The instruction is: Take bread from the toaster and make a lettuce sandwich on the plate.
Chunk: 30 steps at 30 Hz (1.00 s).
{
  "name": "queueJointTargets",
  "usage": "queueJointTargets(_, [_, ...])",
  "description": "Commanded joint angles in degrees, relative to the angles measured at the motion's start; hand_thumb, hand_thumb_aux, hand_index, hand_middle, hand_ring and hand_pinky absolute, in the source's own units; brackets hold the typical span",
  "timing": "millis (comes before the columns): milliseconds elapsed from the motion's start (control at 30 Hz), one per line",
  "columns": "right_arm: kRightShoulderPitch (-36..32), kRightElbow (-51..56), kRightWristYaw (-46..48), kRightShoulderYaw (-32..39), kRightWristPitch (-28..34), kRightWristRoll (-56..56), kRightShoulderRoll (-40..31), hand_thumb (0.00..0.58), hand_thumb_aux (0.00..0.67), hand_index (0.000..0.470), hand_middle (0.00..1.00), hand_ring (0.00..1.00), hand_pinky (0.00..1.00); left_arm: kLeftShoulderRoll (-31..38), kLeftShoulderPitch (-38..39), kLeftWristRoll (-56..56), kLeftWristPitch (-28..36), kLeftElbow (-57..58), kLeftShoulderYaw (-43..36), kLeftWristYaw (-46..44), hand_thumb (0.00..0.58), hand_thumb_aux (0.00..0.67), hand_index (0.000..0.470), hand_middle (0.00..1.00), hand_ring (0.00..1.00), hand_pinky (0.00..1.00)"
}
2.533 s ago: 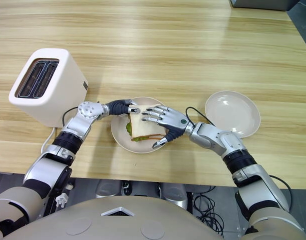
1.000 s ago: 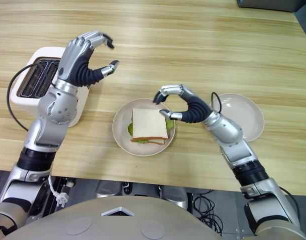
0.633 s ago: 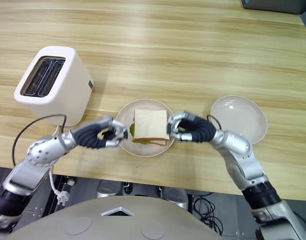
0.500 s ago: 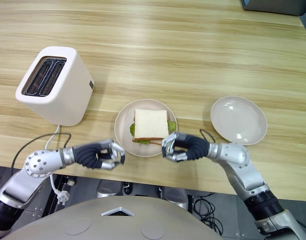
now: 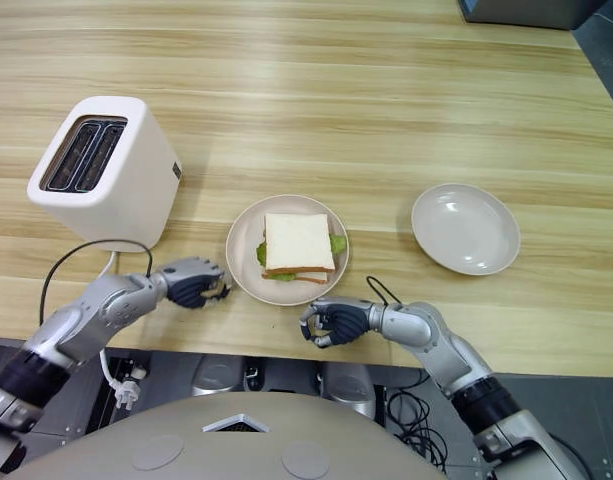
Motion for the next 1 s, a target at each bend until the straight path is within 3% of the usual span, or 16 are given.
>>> queueJointTargets(33, [-3.7,5.1,-5.9,-0.6,0.1,-5.8,1.5,0.580,0.670,0.460,1.00,1.00,1.00,-3.3,-3.8,4.2,-1.7,5.8,-1.3,7.0,0.580,0.670,0.460,1.00,1.00,1.00])
queueJointTargets(267, [-15.6,18.2,-15.1,-1.4,-0.7,-9.7,5.2,0.580,0.670,0.460,1.00,1.00,1.00,-9.7,-11.8,6.1,-3.7,21.1,-2.0,17.0,0.580,0.670,0.460,1.00,1.00,1.00])
queueJointTargets(667, [-40.4,57.2,-26.8,-0.4,-6.2,-10.8,13.3,0.580,0.670,0.460,1.00,1.00,1.00,-17.1,-29.1,5.5,-5.5,50.0,-2.7,28.1,0.580,0.670,0.460,1.00,1.00,1.00])
queueJointTargets(833, [-45.7,66.4,-30.9,-0.9,-5.4,-10.6,16.0,0.580,0.670,0.460,1.00,1.00,1.00,-20.4,-36.0,5.2,-4.9,61.5,-2.9,32.8,0.580,0.670,0.460,1.00,1.00,1.00])
queueJointTargets(1000, [-47.0,68.5,-32.8,-1.2,-6.7,-10.0,16.1,0.580,0.670,0.460,1.00,1.00,1.00,-22.6,-39.7,3.3,-4.8,67.1,-1.9,36.9,0.580,0.670,0.460,1.00,1.00,1.00])
